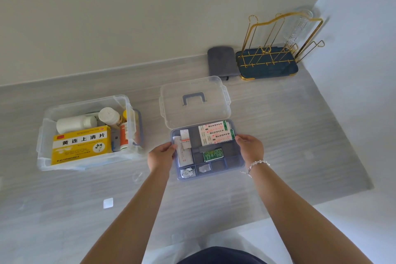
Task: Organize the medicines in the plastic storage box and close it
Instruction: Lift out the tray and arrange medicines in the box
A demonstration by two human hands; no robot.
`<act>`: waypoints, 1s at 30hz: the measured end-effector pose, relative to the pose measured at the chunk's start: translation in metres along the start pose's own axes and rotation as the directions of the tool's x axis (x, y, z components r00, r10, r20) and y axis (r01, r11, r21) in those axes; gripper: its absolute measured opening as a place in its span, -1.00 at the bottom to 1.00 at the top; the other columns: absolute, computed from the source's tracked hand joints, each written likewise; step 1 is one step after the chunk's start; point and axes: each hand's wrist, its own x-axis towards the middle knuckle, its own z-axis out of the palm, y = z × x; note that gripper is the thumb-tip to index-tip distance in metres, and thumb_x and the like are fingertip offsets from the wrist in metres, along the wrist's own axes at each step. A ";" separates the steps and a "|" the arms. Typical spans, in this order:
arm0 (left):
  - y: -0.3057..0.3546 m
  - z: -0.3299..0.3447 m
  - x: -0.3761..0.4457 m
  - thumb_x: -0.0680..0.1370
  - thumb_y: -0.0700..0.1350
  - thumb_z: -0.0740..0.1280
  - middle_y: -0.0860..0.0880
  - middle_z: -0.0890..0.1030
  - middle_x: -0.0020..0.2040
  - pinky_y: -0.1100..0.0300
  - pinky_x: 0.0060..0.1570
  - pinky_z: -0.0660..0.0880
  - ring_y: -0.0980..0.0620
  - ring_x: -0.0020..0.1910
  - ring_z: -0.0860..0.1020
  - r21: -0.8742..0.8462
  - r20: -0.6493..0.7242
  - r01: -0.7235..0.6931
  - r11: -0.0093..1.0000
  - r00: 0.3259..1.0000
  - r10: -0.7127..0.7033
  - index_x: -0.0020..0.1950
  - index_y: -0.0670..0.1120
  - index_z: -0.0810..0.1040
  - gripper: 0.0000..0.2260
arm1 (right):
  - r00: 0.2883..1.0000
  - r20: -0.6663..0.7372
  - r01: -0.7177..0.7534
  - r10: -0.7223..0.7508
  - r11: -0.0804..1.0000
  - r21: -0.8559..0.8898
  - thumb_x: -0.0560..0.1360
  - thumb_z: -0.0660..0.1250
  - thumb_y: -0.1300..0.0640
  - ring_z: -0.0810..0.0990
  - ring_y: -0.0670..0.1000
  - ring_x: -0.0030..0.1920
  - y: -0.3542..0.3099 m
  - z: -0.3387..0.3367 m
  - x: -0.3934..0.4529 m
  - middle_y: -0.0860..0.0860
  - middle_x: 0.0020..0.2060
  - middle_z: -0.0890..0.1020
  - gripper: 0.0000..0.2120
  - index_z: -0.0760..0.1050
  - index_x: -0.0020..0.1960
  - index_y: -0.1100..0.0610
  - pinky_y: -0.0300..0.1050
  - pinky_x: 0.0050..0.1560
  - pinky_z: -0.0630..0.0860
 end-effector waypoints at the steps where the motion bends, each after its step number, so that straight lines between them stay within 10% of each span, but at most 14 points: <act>1: 0.000 0.000 -0.001 0.45 -0.16 0.41 0.02 0.64 -0.29 -0.04 0.05 0.58 -0.06 -0.18 0.61 0.002 0.003 -0.001 1.000 1.000 0.001 -0.13 -0.03 0.68 -0.93 | 1.000 0.001 0.002 -0.002 1.000 -0.004 0.48 0.29 0.14 0.60 0.07 0.07 -0.001 0.000 0.000 0.10 0.04 0.68 -0.77 0.62 0.06 0.18 -0.20 -0.01 0.43; 7: 0.011 -0.003 -0.020 0.48 -0.01 0.36 0.01 0.63 0.01 0.16 0.05 0.48 -0.01 0.00 0.57 0.172 -0.037 -0.154 0.973 0.986 0.162 0.24 -0.10 0.52 -0.64 | 0.998 -0.024 0.064 -0.065 0.997 -0.043 0.45 0.32 0.07 0.57 0.02 0.15 -0.005 0.002 -0.013 0.06 0.13 0.64 -0.68 0.57 0.17 0.16 -0.24 0.03 0.38; 12: 0.033 -0.018 -0.041 0.51 -0.05 0.30 0.06 0.62 -0.03 0.37 -0.16 0.40 0.11 -0.06 0.54 0.142 0.006 -0.343 0.929 0.938 0.345 0.10 -0.02 0.57 -0.81 | 0.989 -0.025 0.151 -0.149 0.983 0.109 0.43 0.37 0.03 0.60 -0.05 0.00 -0.026 0.013 -0.036 0.02 0.04 0.67 -0.72 0.59 0.11 0.10 -0.19 0.00 0.48; 17: 0.054 -0.054 -0.049 0.53 -0.07 0.27 -0.02 0.64 -0.05 0.17 -0.03 0.54 0.04 -0.06 0.59 0.099 0.087 -0.455 0.885 0.890 0.448 -0.03 0.08 0.53 -0.92 | 0.979 0.037 0.187 -0.200 0.958 0.218 0.41 0.41 0.06 0.62 -0.08 -0.07 -0.062 0.039 -0.070 -0.04 -0.11 0.67 -0.80 0.62 0.02 0.05 -0.23 -0.01 0.48; 24: 0.070 -0.137 -0.040 0.52 -0.08 0.29 0.12 0.63 -0.21 0.55 -0.31 0.37 0.26 -0.22 0.57 0.158 0.075 -0.561 0.813 0.827 0.557 -0.10 0.08 0.58 -0.90 | 0.914 0.127 0.349 -0.386 0.906 0.241 0.43 0.40 0.08 0.59 -0.23 -0.13 -0.114 0.093 -0.132 -0.16 -0.18 0.65 -0.88 0.62 -0.04 0.02 -0.56 -0.18 0.41; 30: 0.072 -0.205 -0.009 0.52 -0.10 0.30 0.06 0.64 -0.04 0.33 -0.15 0.46 0.13 -0.06 0.59 0.217 0.083 -0.541 0.813 0.840 0.537 -0.04 0.04 0.59 -0.90 | 0.863 0.184 0.407 -0.470 0.863 0.298 0.42 0.41 0.16 0.58 -0.34 -0.23 -0.142 0.148 -0.174 -0.14 -0.20 0.66 -0.89 0.62 -0.08 -0.01 -0.52 -0.18 0.44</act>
